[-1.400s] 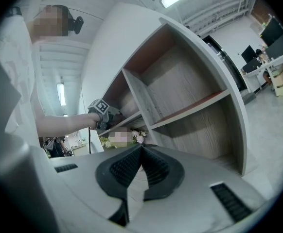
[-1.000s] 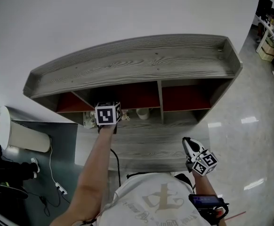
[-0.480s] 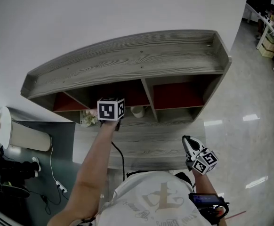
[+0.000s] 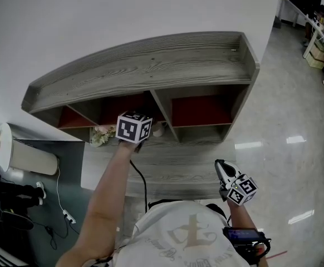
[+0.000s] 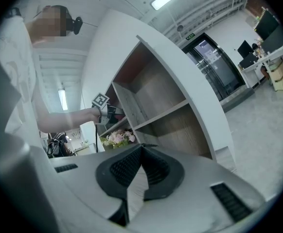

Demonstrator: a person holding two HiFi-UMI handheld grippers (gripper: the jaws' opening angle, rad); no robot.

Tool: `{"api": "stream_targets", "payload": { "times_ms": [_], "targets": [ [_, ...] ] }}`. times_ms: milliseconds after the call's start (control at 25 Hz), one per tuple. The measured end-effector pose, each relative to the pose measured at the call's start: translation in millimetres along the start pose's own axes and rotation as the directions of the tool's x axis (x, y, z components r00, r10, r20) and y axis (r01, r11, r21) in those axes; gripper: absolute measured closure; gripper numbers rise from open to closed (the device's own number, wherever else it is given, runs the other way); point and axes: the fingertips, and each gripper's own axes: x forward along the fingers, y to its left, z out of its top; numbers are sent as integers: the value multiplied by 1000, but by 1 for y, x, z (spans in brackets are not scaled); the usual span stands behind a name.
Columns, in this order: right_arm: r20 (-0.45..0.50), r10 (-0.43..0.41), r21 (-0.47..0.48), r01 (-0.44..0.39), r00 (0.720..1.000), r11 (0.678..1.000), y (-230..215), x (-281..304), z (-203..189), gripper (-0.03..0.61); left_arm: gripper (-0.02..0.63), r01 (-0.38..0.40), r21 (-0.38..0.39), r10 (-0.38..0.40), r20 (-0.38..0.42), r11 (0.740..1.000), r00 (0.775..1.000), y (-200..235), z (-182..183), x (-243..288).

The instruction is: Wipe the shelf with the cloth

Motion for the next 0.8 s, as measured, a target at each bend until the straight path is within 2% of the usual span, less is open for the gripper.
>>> {"api": "stream_targets", "payload": {
  "times_ms": [280, 800],
  "targets": [
    [-6, 22, -7, -22, 1000, 1000, -6, -9, 1, 574, 551, 42, 22, -42, 2, 999, 999, -29, -2, -6],
    [-17, 49, -1, -49, 999, 999, -15, 0, 6, 574, 551, 42, -66, -39, 51, 997, 998, -65, -38, -45]
  ]
}}
